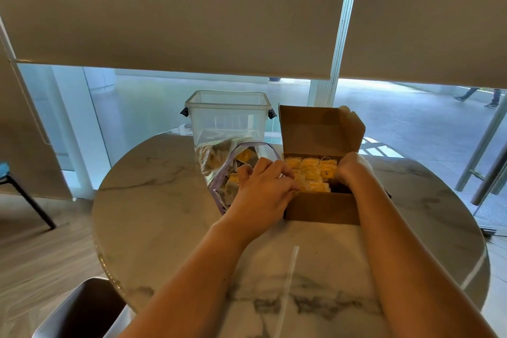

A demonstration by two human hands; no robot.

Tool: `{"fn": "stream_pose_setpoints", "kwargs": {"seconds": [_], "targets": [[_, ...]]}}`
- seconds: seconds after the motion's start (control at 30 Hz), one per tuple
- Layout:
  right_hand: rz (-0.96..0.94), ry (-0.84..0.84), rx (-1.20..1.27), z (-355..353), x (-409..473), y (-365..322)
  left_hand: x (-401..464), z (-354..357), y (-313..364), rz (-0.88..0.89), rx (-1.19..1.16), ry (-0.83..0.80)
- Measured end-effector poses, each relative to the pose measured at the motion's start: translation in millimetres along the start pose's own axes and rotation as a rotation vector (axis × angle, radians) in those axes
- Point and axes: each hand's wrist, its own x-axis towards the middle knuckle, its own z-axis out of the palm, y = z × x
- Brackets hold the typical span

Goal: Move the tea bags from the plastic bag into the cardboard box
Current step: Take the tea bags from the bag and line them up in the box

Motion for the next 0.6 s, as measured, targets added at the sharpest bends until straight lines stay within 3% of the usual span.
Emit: {"fn": "stream_pose_setpoints", "kwargs": {"seconds": [0.2, 0.43, 0.53, 0.6], "targets": [[-0.017, 0.112, 0.011, 5, 3, 0, -1, 1, 0, 0.007, -0.005, 0.016], [-0.040, 0.004, -0.054, 3, 3, -3, 0, 7, -3, 0.045, -0.002, 0.062], [-0.066, 0.073, -0.052, -4, -4, -1, 0, 3, -8, 0.139, -0.165, 0.165], [-0.118, 0.168, -0.051, -15, -13, -5, 0, -1, -15, 0.189, -0.266, 0.332]]}}
